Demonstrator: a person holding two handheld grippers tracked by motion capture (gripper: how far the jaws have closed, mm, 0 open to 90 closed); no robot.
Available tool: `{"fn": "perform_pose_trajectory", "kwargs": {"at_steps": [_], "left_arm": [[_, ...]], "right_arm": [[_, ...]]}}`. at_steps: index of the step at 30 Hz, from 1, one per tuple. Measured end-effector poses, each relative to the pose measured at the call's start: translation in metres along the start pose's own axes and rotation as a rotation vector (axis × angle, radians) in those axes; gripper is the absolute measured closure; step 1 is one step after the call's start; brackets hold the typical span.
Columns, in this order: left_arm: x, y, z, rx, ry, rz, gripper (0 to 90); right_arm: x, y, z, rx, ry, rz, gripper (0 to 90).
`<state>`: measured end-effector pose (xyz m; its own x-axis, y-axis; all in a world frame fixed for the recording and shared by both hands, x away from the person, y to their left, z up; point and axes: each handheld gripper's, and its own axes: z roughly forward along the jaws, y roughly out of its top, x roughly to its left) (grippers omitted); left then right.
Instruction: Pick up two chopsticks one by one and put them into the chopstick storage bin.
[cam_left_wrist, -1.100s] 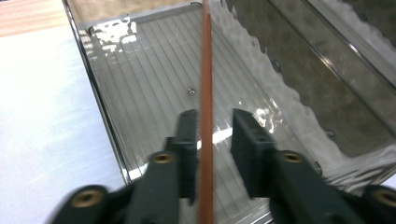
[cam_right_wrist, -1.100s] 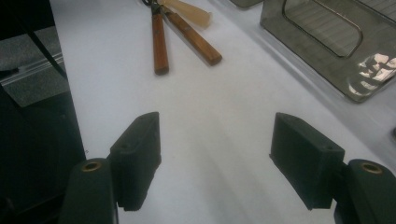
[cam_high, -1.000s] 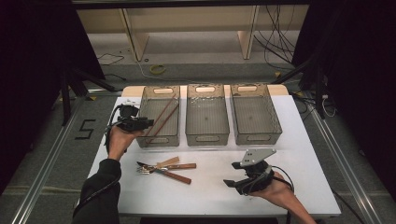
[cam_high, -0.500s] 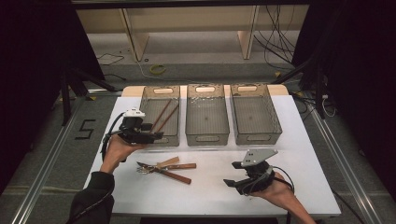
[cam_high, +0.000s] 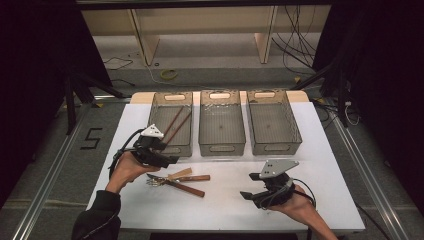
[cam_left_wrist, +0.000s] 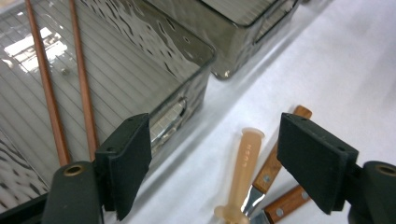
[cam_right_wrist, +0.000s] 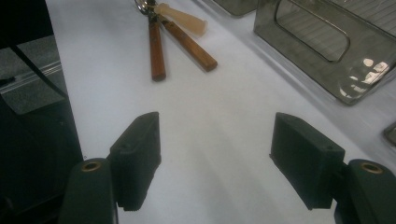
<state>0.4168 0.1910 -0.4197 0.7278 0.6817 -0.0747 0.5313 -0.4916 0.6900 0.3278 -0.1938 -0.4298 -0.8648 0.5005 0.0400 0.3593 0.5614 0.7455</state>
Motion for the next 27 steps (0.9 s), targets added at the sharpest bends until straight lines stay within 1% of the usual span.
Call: {"fn": "perform_pose_trajectory", "kwargs": {"at_steps": [3, 8, 10, 13, 16, 17, 19, 23, 27], "left_arm": [[-0.003, -0.002, 0.001, 0.009, -0.011, 0.009, 24.6], [-0.004, -0.004, 0.003, 0.032, -0.014, 0.021, 24.1], [-0.004, -0.006, 0.005, 0.038, -0.018, 0.019, 23.7], [-0.005, -0.007, 0.007, 0.057, -0.028, 0.025, 23.7], [-0.006, -0.008, 0.008, 0.080, -0.021, 0.036, 23.4], [-0.006, -0.009, 0.009, 0.081, -0.025, 0.032, 23.1], [-0.005, -0.010, 0.010, 0.089, -0.029, 0.029, 22.6], [-0.005, -0.011, 0.011, 0.105, -0.034, 0.027, 22.1], [-0.006, -0.011, 0.012, 0.129, -0.032, 0.047, 22.0]], "right_arm": [[0.000, 0.000, 0.000, -0.003, -0.002, 0.006, 33.7], [0.000, -0.002, 0.000, -0.009, -0.008, 0.016, 33.5], [-0.001, -0.004, -0.001, -0.016, -0.012, 0.024, 33.5], [-0.003, -0.006, -0.003, -0.033, -0.019, 0.038, 33.4], [-0.005, -0.008, -0.004, -0.046, -0.027, 0.054, 33.0], [-0.006, -0.009, -0.004, -0.050, -0.030, 0.059, 32.7], [-0.007, -0.010, -0.005, -0.059, -0.029, 0.074, 32.6], [-0.009, -0.013, -0.006, -0.063, -0.027, 0.087, 31.8], [-0.010, -0.015, -0.006, -0.069, -0.023, 0.097, 31.6]]}}
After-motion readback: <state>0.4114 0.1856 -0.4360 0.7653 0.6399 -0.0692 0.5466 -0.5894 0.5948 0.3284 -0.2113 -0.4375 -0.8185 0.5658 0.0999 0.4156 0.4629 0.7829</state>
